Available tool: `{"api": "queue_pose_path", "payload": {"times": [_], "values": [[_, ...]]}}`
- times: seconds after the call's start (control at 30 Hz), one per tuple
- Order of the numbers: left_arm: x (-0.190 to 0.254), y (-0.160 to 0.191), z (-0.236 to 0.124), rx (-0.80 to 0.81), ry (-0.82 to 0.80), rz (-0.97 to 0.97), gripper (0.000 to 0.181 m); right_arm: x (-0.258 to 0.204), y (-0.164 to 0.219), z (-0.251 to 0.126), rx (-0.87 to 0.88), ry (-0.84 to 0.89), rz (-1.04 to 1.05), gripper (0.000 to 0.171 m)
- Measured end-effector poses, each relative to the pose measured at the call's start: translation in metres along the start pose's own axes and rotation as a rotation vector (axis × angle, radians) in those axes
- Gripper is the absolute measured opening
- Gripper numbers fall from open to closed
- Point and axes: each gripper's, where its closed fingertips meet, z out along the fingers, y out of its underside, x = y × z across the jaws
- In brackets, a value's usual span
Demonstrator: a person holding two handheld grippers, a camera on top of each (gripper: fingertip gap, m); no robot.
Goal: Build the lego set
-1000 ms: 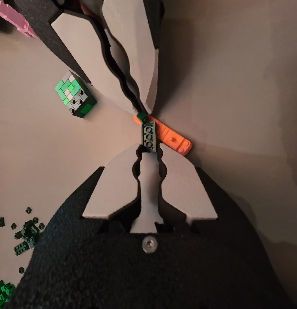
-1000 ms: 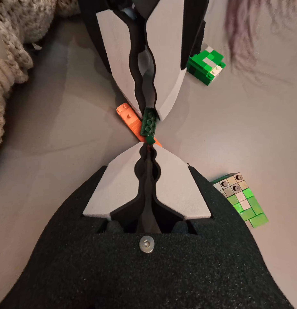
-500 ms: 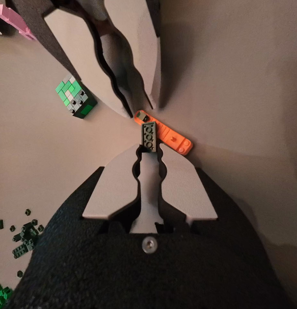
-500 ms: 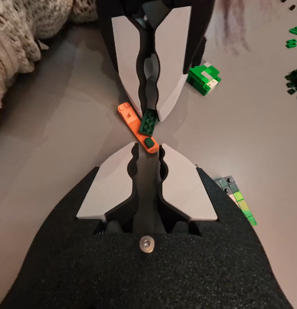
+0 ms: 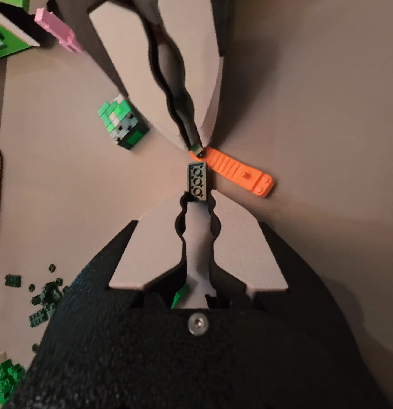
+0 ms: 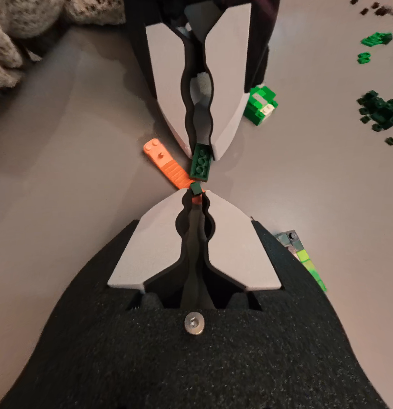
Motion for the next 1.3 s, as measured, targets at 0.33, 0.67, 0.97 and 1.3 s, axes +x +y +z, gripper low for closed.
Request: {"api": "queue_pose_path", "payload": {"times": [0.33, 0.67, 0.97, 1.3], "values": [[-0.026, 0.014, 0.001, -0.021, -0.124, -0.065, 0.018, 0.04, -0.017, -0.023, 0.159, 0.394, -0.005, 0.008], [-0.065, -0.029, -0.03, 0.385, -0.449, 0.036, 0.045, 0.053, -0.03, -0.036, 0.241, 0.59, -0.099, 0.008], [-0.055, -0.059, -0.042, 0.658, -0.486, -0.055, 0.025, 0.051, -0.035, -0.044, 0.271, 0.658, -0.172, 0.008], [-0.06, -0.064, -0.049, 0.806, -0.262, -0.436, 0.024, 0.046, -0.058, -0.067, 0.204, 1.028, -0.592, 0.008]]}}
